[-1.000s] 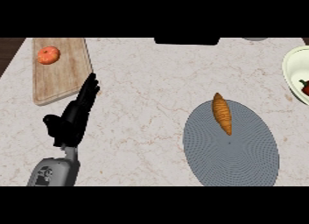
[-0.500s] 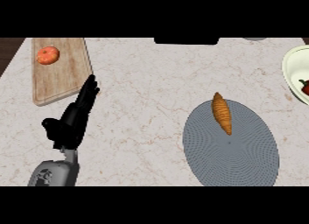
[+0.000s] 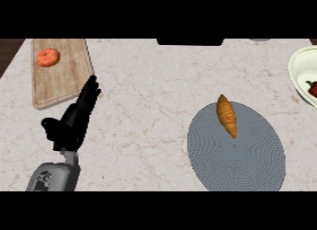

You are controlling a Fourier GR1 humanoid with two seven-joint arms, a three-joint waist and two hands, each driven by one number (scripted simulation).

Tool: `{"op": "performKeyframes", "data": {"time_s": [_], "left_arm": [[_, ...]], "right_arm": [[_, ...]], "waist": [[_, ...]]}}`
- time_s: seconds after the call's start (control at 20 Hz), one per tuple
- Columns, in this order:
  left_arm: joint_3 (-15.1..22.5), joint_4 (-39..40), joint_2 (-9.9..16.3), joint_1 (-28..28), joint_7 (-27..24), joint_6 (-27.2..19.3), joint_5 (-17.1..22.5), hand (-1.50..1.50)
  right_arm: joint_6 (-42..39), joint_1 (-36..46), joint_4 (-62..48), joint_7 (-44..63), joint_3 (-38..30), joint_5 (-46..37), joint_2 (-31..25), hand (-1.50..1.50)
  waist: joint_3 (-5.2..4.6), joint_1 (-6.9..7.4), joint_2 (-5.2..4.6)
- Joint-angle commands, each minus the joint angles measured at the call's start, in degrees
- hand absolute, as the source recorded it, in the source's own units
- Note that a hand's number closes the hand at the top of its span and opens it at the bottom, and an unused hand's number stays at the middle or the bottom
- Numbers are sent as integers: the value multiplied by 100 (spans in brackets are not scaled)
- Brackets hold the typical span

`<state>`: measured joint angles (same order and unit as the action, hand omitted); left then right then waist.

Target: Pick the bell pepper from the placemat and place it in the bowl

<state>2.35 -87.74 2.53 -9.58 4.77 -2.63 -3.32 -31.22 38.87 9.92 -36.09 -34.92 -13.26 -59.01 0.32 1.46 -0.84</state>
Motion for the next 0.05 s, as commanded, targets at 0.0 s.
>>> {"op": "performKeyframes", "data": {"time_s": [0.0], "left_arm": [[-10,193,-45,63,-234,-40,-49,0]], "right_arm": [[-729,-188,62,-475,7,65,-10,-150]], "waist": [[-5,-9,11]]}}
